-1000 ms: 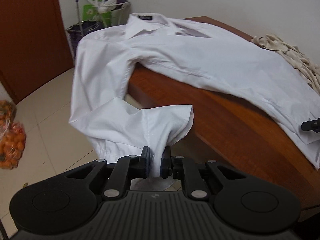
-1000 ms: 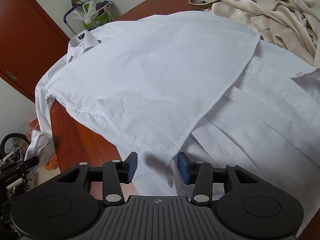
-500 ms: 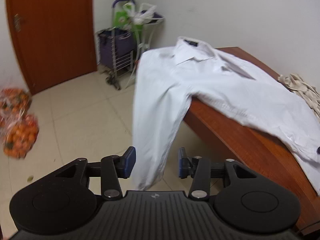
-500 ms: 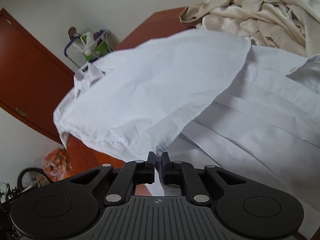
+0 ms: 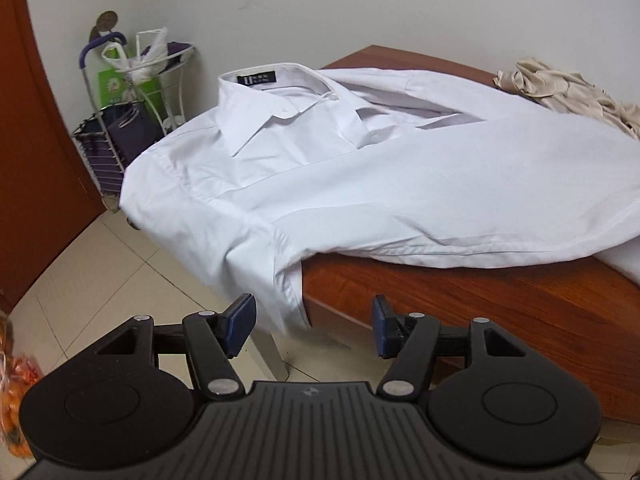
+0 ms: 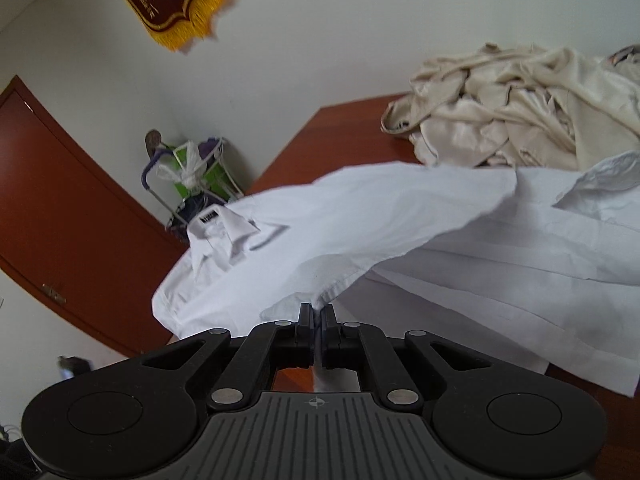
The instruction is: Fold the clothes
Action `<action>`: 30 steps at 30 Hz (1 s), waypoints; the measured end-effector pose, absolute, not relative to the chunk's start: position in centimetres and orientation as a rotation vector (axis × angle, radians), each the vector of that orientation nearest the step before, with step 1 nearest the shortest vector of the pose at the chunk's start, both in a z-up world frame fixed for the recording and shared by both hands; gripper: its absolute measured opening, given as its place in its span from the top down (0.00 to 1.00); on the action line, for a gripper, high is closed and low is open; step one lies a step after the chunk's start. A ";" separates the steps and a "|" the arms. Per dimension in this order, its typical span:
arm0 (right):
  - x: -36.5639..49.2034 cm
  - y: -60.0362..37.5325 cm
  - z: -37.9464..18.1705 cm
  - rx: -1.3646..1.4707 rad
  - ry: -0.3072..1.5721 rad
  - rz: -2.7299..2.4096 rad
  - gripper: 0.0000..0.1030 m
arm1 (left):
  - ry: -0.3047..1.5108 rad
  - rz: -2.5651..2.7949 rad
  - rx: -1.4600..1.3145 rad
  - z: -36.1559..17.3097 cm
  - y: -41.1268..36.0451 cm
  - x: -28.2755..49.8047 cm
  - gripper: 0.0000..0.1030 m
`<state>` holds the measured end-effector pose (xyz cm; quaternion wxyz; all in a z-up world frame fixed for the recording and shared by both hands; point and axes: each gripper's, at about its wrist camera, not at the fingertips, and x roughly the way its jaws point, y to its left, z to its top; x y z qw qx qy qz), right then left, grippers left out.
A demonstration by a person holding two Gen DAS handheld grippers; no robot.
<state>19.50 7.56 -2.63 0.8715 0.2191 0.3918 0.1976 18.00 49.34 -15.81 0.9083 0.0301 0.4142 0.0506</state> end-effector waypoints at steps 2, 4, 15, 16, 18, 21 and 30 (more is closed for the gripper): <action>18.2 8.2 -1.1 0.471 0.787 0.399 0.95 | 0.846 0.082 0.073 -16.6 49.9 19.2 0.34; 16.7 8.8 0.3 0.488 0.755 0.385 0.95 | 0.834 0.059 0.097 -17.0 50.4 20.2 0.39; 8.4 12.5 -0.7 0.517 0.791 0.241 0.95 | 0.801 -0.137 0.238 -15.9 53.4 20.1 0.92; 7.8 12.7 -1.7 0.515 0.812 0.216 0.95 | 0.813 -0.168 0.256 -16.0 53.8 19.8 0.90; 7.0 12.9 -4.1 0.507 0.868 0.170 0.94 | 0.839 -0.243 0.268 -16.2 54.7 19.3 0.88; 6.4 12.9 -7.4 0.496 0.938 0.085 0.88 | 0.862 -0.311 0.256 -16.2 56.1 18.8 0.74; 5.3 11.5 -8.4 0.435 0.965 -0.063 0.67 | 0.823 -0.381 0.109 -12.9 57.6 19.9 0.60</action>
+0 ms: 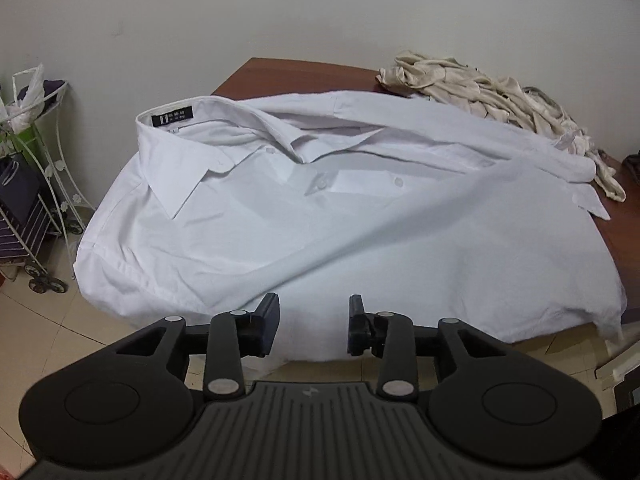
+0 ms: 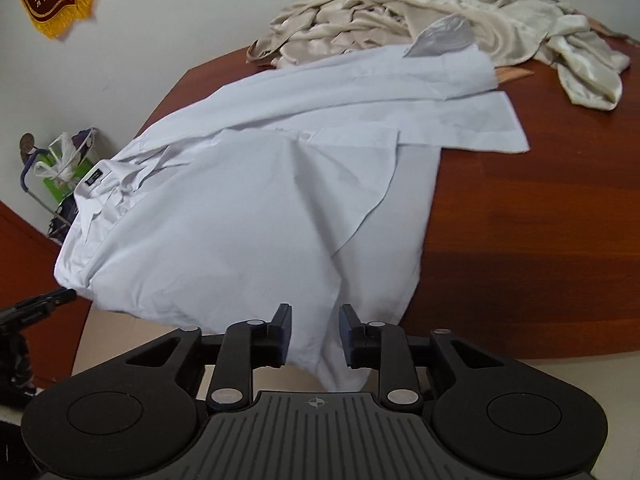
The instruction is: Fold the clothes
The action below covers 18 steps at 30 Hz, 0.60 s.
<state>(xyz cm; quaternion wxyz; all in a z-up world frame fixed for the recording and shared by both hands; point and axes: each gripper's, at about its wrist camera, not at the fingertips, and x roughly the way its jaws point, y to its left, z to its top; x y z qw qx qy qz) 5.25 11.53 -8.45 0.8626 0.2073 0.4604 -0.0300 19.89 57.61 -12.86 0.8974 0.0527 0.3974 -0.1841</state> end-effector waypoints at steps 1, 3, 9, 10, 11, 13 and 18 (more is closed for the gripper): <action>5.4 11.2 -8.1 0.431 0.956 -0.070 0.65 | 0.817 -0.384 0.106 -12.4 57.3 20.2 0.59; 6.0 10.3 -7.5 0.422 0.939 -0.085 0.65 | 0.804 -0.391 0.108 -11.7 56.6 21.2 0.57; 9.6 5.9 -6.8 0.379 0.899 -0.137 0.60 | 0.749 -0.417 0.143 -9.8 52.6 25.3 0.45; 10.3 5.0 -6.8 0.367 0.892 -0.143 0.59 | 0.739 -0.415 0.148 -9.6 51.7 26.2 0.45; 11.1 4.1 -6.8 0.355 0.886 -0.148 0.59 | 0.730 -0.412 0.154 -9.4 50.8 27.0 0.45; 12.7 2.2 -7.0 0.327 0.881 -0.157 0.54 | 0.717 -0.396 0.161 -9.0 49.1 28.7 0.41; 17.1 -2.5 -7.7 0.266 0.880 -0.172 0.49 | 0.706 -0.357 0.164 -8.3 45.4 32.5 0.34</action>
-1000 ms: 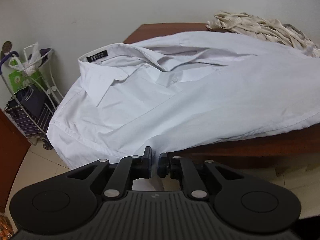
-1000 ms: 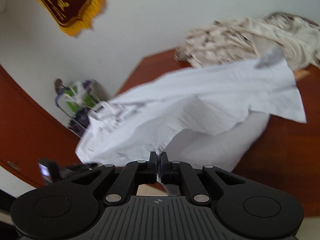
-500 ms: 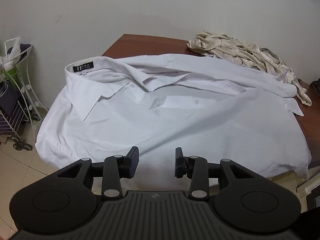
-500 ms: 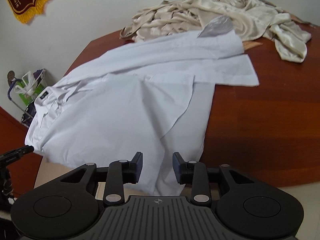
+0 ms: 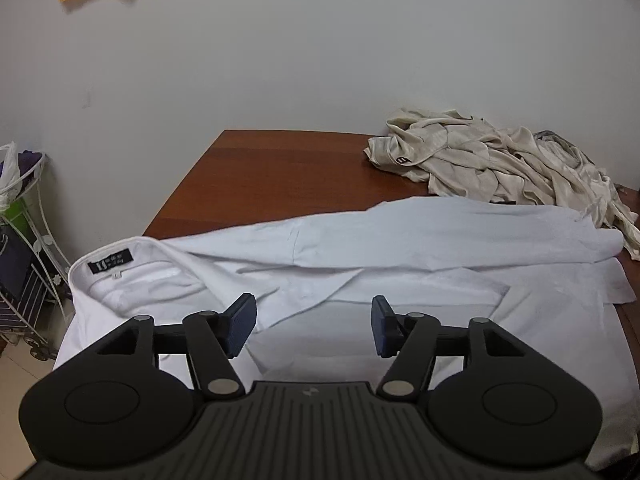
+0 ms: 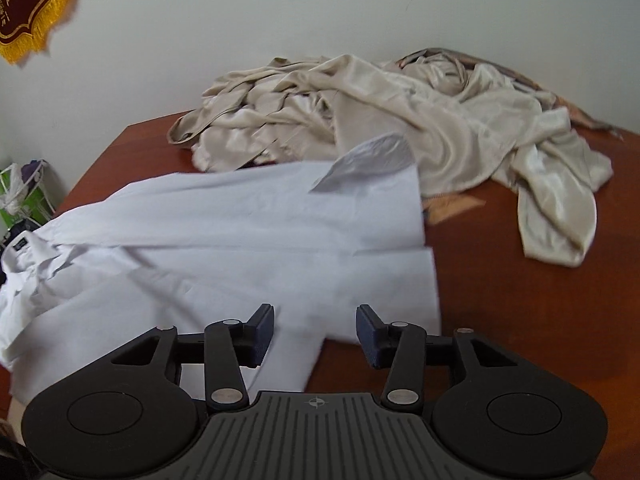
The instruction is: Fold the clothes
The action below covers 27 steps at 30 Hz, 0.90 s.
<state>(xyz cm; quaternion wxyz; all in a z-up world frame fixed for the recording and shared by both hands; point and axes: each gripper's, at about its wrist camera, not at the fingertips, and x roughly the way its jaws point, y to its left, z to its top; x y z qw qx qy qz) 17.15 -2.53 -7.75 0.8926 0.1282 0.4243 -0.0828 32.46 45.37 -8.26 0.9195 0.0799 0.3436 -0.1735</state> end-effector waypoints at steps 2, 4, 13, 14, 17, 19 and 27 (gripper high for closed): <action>19.0 -4.1 -8.3 0.248 0.887 -0.166 0.48 | 0.705 -0.342 0.159 -8.0 44.3 33.7 0.31; 20.9 -5.4 -8.9 0.227 0.903 -0.164 0.48 | 0.706 -0.326 0.153 -7.8 43.3 34.7 0.29; 28.6 -9.6 -9.9 0.385 0.891 -0.183 0.39 | 0.705 -0.338 0.257 -8.7 39.6 37.1 0.18; 29.3 -10.1 -10.2 0.448 0.896 -0.190 0.39 | 0.705 -0.353 0.271 -9.0 39.3 37.4 0.17; 30.6 -11.4 -11.4 0.657 0.898 -0.237 0.39 | 0.699 -0.410 0.317 -9.8 38.2 38.2 0.15; 31.1 -12.1 -12.2 0.797 0.888 -0.268 0.39 | 0.693 -0.451 0.350 -10.4 37.3 38.9 0.14; 32.6 -11.9 -13.8 0.929 0.909 -0.392 0.85 | 0.718 -0.572 0.514 -14.5 34.6 41.8 0.13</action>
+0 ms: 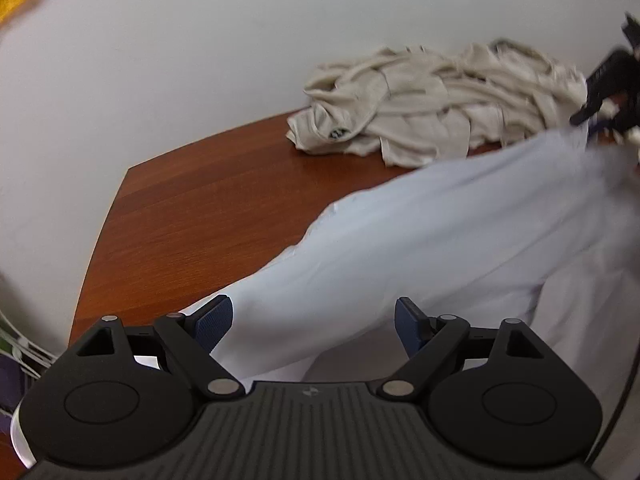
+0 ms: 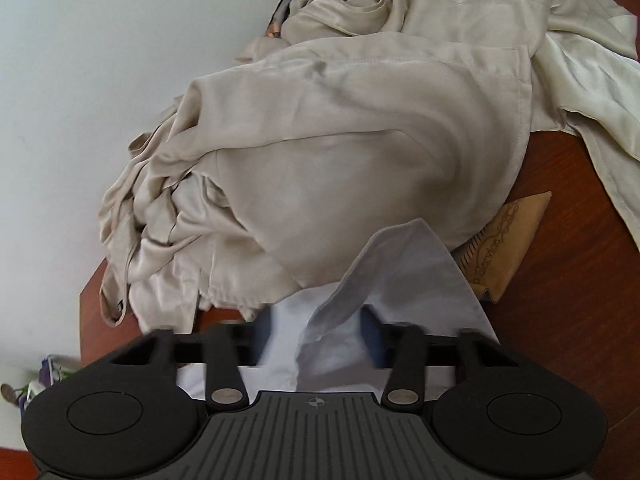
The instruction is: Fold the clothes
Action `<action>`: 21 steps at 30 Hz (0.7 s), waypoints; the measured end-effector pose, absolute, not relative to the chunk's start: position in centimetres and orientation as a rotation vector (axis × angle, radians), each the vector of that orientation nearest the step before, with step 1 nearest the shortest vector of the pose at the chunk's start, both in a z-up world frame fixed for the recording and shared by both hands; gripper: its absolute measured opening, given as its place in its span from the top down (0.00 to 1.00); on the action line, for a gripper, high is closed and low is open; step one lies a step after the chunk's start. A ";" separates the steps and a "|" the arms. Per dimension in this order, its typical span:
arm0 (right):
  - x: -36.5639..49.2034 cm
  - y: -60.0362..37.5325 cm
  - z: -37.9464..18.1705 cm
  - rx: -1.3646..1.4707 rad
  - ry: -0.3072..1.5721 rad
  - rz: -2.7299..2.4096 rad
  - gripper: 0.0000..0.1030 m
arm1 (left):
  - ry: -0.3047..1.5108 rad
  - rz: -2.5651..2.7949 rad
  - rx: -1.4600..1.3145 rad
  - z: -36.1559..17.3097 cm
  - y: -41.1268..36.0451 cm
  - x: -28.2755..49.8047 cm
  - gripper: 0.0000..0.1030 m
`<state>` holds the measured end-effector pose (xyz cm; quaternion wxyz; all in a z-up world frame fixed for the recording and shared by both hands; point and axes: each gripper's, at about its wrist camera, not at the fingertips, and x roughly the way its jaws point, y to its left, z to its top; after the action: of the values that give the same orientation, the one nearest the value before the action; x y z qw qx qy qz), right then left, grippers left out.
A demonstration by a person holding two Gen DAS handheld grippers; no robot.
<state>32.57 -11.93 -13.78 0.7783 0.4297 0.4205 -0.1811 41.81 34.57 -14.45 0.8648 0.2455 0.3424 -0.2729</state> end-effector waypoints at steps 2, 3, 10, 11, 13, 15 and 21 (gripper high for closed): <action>32.6 -11.4 -13.3 0.907 0.897 -0.391 0.92 | 0.716 -0.581 0.544 -15.1 34.4 42.2 0.13; 32.5 -11.0 -12.6 0.891 0.884 -0.383 0.93 | 0.717 -0.579 0.551 -15.3 34.5 42.4 0.13; 32.5 -7.7 -4.6 0.712 0.757 -0.259 0.93 | 0.704 -0.642 0.607 -16.7 34.5 42.2 0.13; 32.8 -7.2 -3.4 0.675 0.743 -0.243 0.93 | 0.695 -0.656 0.616 -16.9 34.2 42.1 0.13; 33.4 -6.5 -1.3 0.618 0.720 -0.227 0.93 | 0.668 -0.684 0.648 -17.4 33.3 42.1 0.13; 33.9 -6.1 0.4 0.598 0.690 -0.213 0.93 | 0.638 -0.705 0.676 -18.0 32.4 42.1 0.13; 36.0 -4.7 5.1 0.553 0.590 -0.151 0.94 | 0.562 -0.656 0.681 -18.3 31.2 43.2 0.31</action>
<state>36.01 -4.66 5.06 0.9167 0.2688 0.2865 -0.0735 43.17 31.16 -18.27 0.8527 0.3234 0.2669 -0.3117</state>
